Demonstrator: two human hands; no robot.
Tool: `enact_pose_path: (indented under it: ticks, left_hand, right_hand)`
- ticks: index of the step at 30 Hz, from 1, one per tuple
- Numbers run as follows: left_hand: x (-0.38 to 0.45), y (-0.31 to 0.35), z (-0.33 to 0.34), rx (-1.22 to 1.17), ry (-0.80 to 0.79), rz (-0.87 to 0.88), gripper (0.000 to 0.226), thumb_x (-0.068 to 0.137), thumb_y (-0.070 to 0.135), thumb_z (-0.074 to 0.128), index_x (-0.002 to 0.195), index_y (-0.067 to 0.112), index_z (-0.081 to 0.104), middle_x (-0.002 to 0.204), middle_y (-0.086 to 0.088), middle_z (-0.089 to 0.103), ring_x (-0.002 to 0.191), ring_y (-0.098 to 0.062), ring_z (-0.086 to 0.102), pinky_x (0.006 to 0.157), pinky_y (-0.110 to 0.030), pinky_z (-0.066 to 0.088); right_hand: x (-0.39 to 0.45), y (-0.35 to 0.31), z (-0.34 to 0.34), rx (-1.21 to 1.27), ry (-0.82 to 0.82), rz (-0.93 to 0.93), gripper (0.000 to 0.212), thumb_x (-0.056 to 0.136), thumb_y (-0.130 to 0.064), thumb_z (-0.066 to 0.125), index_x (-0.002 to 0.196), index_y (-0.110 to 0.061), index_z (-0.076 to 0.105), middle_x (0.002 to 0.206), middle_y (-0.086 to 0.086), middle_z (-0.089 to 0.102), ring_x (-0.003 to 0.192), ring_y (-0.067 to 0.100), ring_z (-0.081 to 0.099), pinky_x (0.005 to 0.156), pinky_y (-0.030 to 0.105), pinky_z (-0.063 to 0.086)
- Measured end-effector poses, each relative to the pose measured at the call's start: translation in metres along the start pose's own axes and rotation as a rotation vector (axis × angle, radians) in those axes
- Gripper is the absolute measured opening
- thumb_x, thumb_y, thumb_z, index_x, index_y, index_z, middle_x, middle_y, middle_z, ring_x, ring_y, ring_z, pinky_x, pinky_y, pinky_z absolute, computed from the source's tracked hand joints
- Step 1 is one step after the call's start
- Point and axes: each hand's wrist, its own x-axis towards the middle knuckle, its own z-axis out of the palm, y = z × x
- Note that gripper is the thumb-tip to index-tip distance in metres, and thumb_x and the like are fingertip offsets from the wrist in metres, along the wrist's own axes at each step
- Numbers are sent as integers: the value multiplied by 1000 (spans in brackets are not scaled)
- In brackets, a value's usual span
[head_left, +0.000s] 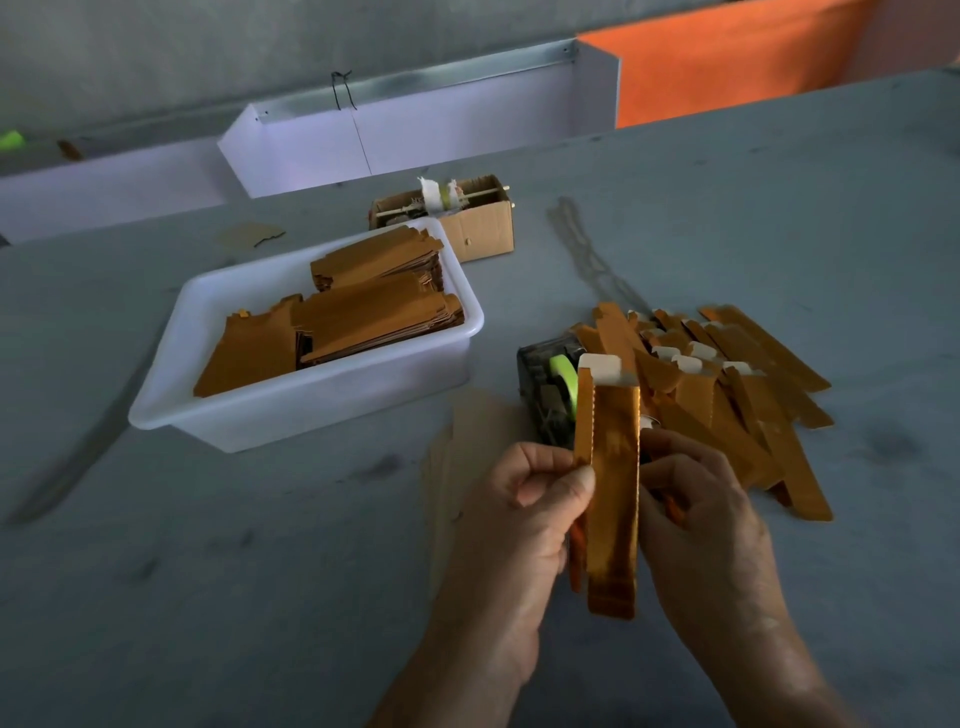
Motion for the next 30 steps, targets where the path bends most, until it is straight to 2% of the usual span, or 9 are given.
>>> enact_pose_path:
  ticks: [2, 6, 13, 17, 19, 23, 25, 27, 30]
  left_hand:
    - [1, 0, 1, 46, -21, -18, 11, 89, 6, 61, 79, 11, 60, 51, 10, 58, 42, 3, 47, 40, -11, 34]
    - [3, -1, 2, 139, -30, -12, 8, 90, 11, 62, 83, 14, 63, 55, 11, 60, 47, 4, 53, 44, -8, 37]
    - [2, -6, 6, 117, 57, -22, 2, 88, 10, 65, 88, 10, 67, 62, 5, 64, 46, 2, 56, 42, -9, 38]
    - [3, -6, 9, 92, 93, -23, 6, 86, 9, 67, 83, 13, 69, 62, 5, 67, 51, -1, 59, 45, -11, 41]
    - [4, -5, 9, 83, 95, -36, 5, 86, 10, 68, 84, 13, 70, 64, 5, 68, 50, -1, 60, 44, -10, 41]
    - [6, -1, 7, 124, 69, -47, 2, 87, 14, 68, 86, 15, 69, 70, 7, 72, 58, 1, 66, 47, -8, 44]
    - [7, 1, 5, 155, 50, -60, 1, 87, 20, 68, 87, 18, 68, 71, 10, 72, 61, 3, 66, 48, -8, 44]
    - [7, 3, 4, 162, 29, -75, 2, 86, 23, 67, 87, 21, 68, 70, 11, 71, 59, 3, 65, 47, -8, 43]
    - [5, 5, 3, 171, 17, -54, 2, 86, 20, 67, 85, 19, 68, 70, 2, 70, 56, -3, 62, 49, -15, 44]
  right_hand:
    - [0, 1, 1, -5, 10, -6, 6, 84, -18, 65, 83, -13, 67, 126, -6, 53, 105, 12, 54, 80, 26, 48]
    - [0, 3, 2, -11, 21, -41, 6, 84, -19, 65, 79, -14, 65, 116, -14, 51, 89, 1, 50, 66, 9, 35]
    - [2, 4, 0, -66, 9, -111, 4, 84, -18, 64, 81, -15, 63, 115, -11, 52, 99, 11, 53, 71, 15, 40]
    - [3, 4, -3, -147, 31, -192, 5, 83, -10, 67, 78, -9, 65, 106, -3, 59, 85, 11, 56, 64, 10, 37]
    - [2, 4, -6, -122, 53, -188, 7, 83, -9, 67, 77, -12, 65, 103, -4, 60, 80, 5, 55, 61, 8, 37]
    - [-2, 4, -20, 14, 145, -193, 14, 83, -9, 64, 77, -21, 59, 94, -5, 58, 79, 4, 55, 62, 13, 37]
    - [-5, -1, -29, 167, 108, -120, 13, 82, -17, 64, 73, -27, 59, 79, -7, 60, 74, 3, 57, 56, 16, 42]
    - [-6, -9, -38, 372, -2, -52, 2, 73, -28, 62, 73, -27, 63, 71, -1, 63, 64, 8, 58, 55, 14, 47]
    - [-6, -18, -47, 433, -183, -80, 17, 64, -34, 59, 78, -29, 68, 70, 0, 65, 61, 8, 58, 54, 14, 49]
